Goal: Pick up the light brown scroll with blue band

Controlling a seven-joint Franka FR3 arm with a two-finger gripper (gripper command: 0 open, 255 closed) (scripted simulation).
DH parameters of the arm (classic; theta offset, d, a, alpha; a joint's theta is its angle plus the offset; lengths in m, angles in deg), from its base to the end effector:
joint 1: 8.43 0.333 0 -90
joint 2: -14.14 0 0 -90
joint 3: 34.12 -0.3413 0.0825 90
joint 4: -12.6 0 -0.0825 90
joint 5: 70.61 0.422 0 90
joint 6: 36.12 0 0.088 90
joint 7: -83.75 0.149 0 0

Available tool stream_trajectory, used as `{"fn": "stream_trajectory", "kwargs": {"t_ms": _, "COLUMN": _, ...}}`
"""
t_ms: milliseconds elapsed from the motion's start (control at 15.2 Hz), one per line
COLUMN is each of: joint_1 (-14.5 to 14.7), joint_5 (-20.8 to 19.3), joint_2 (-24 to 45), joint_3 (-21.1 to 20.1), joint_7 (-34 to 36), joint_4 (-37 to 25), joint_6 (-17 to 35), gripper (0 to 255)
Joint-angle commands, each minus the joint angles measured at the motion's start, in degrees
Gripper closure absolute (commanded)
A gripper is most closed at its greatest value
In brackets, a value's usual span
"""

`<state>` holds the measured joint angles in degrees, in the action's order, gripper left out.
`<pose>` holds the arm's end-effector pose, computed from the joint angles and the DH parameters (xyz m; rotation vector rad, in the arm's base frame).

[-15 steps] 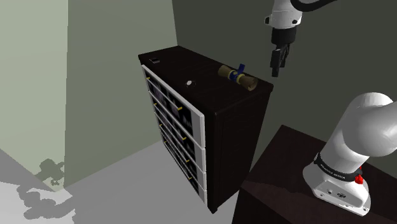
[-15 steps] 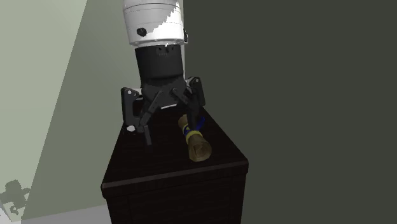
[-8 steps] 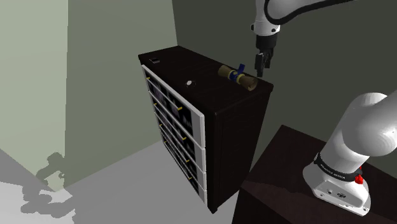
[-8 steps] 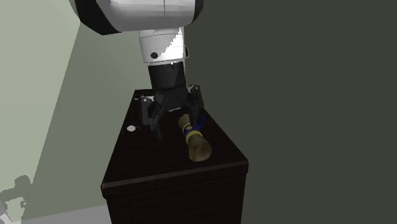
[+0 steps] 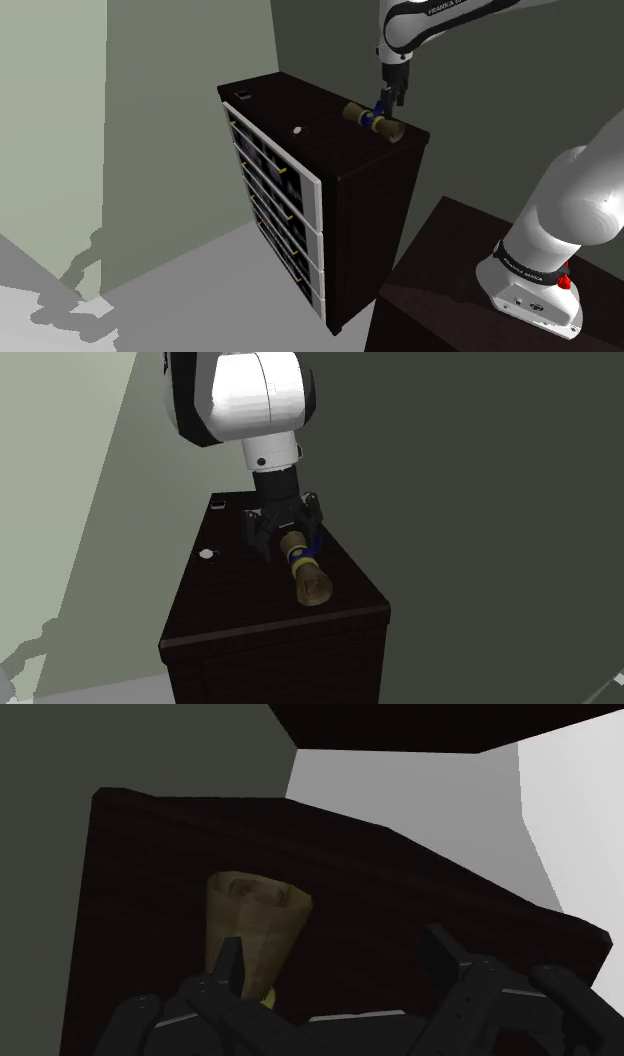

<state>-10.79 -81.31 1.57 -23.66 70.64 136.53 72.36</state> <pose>0.4930 -0.1364 0.4531 3.0161 0.1123 -0.1228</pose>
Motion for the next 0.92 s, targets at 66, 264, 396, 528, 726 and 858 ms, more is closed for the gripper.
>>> {"fn": "stream_trajectory", "kwargs": {"t_ms": 66, "joint_1": -0.4, "joint_5": 0.1, "joint_2": 6.6, "joint_3": 0.9, "joint_7": -1.0, "joint_4": -4.9, "joint_6": 2.3, "gripper": 0}}
{"fn": "stream_trajectory", "kwargs": {"t_ms": 264, "joint_1": -0.9, "joint_5": 0.6, "joint_2": 13.0, "joint_3": 1.6, "joint_7": -2.2, "joint_4": -10.2, "joint_6": 4.0, "gripper": 0}}
{"fn": "stream_trajectory", "kwargs": {"t_ms": 396, "joint_1": -1.4, "joint_5": 1.0, "joint_2": 17.3, "joint_3": 2.1, "joint_7": -3.1, "joint_4": -14.1, "joint_6": 4.8, "gripper": 0}}
{"fn": "stream_trajectory", "kwargs": {"t_ms": 528, "joint_1": -2.0, "joint_5": 1.5, "joint_2": 21.7, "joint_3": 2.4, "joint_7": -3.9, "joint_4": -18.4, "joint_6": 5.3, "gripper": 0}}
{"fn": "stream_trajectory", "kwargs": {"t_ms": 726, "joint_1": -3.0, "joint_5": 2.5, "joint_2": 28.4, "joint_3": 2.7, "joint_7": -5.1, "joint_4": -25.5, "joint_6": 5.5, "gripper": 0}}
{"fn": "stream_trajectory", "kwargs": {"t_ms": 858, "joint_1": -3.3, "joint_5": 2.7, "joint_2": 30.2, "joint_3": 2.7, "joint_7": -5.3, "joint_4": -26.8, "joint_6": 6.1, "gripper": 0}}
